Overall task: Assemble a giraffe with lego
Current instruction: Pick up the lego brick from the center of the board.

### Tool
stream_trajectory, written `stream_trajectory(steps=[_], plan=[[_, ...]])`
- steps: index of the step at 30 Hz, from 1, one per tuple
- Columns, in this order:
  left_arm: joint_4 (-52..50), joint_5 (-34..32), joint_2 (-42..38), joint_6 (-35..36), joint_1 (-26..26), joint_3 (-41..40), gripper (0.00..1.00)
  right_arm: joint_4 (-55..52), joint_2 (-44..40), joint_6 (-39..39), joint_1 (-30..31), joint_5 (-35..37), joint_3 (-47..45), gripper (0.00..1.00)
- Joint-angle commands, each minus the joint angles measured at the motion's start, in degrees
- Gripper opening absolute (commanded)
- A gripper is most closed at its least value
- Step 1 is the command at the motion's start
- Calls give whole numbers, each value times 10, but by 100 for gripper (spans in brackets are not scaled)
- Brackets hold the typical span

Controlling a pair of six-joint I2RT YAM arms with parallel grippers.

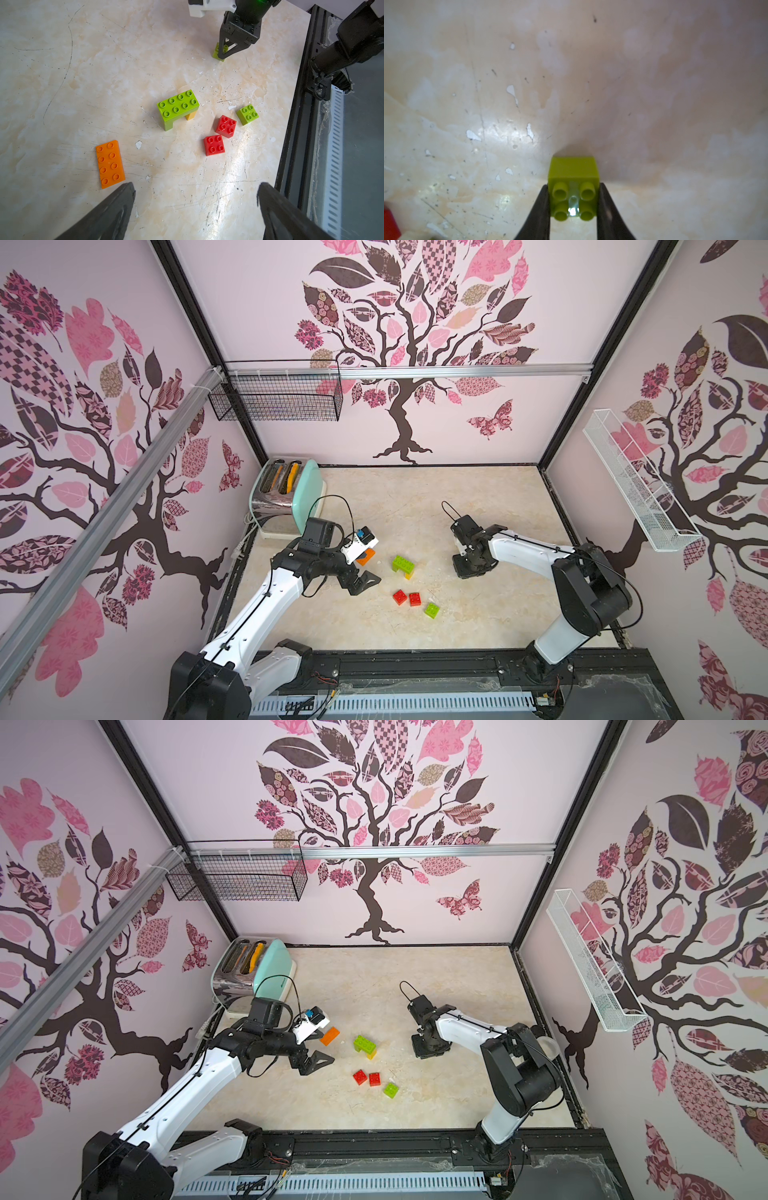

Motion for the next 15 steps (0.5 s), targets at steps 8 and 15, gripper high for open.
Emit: stream_trajectory(steps=[8,15], plan=[[33,2,-22,-31,22,-14,98,-193,3,-62,86,-37,224,15],[48,-6,-32,-50,29,-18,98,-300,120,-131,152,-73,398,15]])
